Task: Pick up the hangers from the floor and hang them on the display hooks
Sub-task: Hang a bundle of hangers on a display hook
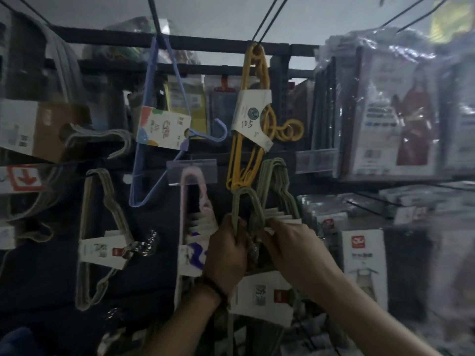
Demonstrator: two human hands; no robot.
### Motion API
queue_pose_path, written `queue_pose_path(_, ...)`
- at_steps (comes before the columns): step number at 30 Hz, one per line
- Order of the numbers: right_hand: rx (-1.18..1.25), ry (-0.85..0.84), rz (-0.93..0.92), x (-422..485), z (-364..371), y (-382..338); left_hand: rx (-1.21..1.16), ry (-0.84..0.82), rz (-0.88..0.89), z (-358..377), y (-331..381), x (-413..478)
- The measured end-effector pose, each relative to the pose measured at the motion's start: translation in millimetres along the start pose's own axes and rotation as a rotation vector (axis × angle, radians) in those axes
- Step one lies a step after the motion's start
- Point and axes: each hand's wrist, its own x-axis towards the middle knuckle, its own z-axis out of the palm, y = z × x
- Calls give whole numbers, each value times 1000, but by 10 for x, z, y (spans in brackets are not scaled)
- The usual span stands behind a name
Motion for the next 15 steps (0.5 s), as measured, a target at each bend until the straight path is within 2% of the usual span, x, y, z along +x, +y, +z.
queue_pose_path(8, -191, -17, 166, 90, -230, 442, -9, -128, 42, 541, 215, 257)
queue_pose_path(11, -202, -27, 208, 155, -313, 531, -4, -135, 149, 605, 232, 150)
queue_pose_path(13, -218, -21, 219, 199, -376, 563, 68, -100, 239, 625, 187, 30)
queue_pose_path(15, -209, -8, 216, 213, -427, 580, 157, -144, 336, 627, 125, -49)
